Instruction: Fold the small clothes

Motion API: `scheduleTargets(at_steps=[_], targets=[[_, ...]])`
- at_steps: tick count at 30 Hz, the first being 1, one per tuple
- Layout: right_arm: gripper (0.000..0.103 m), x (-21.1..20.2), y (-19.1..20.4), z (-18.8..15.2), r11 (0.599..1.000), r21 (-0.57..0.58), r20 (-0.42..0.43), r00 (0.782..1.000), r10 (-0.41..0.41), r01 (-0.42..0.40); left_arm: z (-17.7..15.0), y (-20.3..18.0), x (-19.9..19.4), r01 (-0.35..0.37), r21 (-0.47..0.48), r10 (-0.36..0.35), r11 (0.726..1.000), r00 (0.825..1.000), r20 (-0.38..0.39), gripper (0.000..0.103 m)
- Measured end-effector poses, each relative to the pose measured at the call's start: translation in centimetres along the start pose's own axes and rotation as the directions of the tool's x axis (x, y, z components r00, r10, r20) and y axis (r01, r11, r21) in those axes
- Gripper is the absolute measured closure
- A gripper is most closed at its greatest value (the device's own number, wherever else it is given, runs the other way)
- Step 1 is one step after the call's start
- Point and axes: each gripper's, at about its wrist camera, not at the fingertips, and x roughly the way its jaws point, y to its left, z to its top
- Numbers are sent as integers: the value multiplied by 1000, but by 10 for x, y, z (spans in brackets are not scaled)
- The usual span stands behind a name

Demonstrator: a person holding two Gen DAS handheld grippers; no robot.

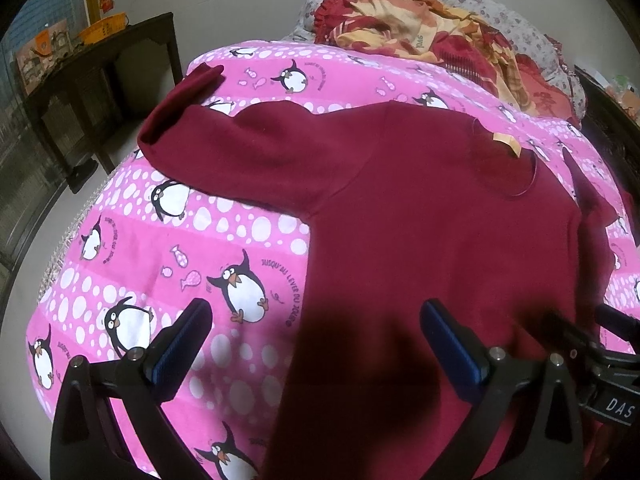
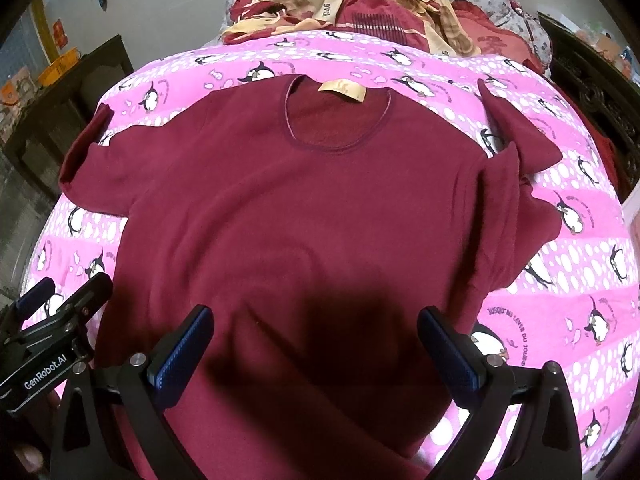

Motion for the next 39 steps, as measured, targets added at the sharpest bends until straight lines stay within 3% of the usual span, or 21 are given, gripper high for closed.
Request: scheduleTargets(at_steps=[39], targets=[[0,16,15,1,999,-50,-44,999,-2,0,12,25,15,-13,-25,12,1000,1000,-20,0]])
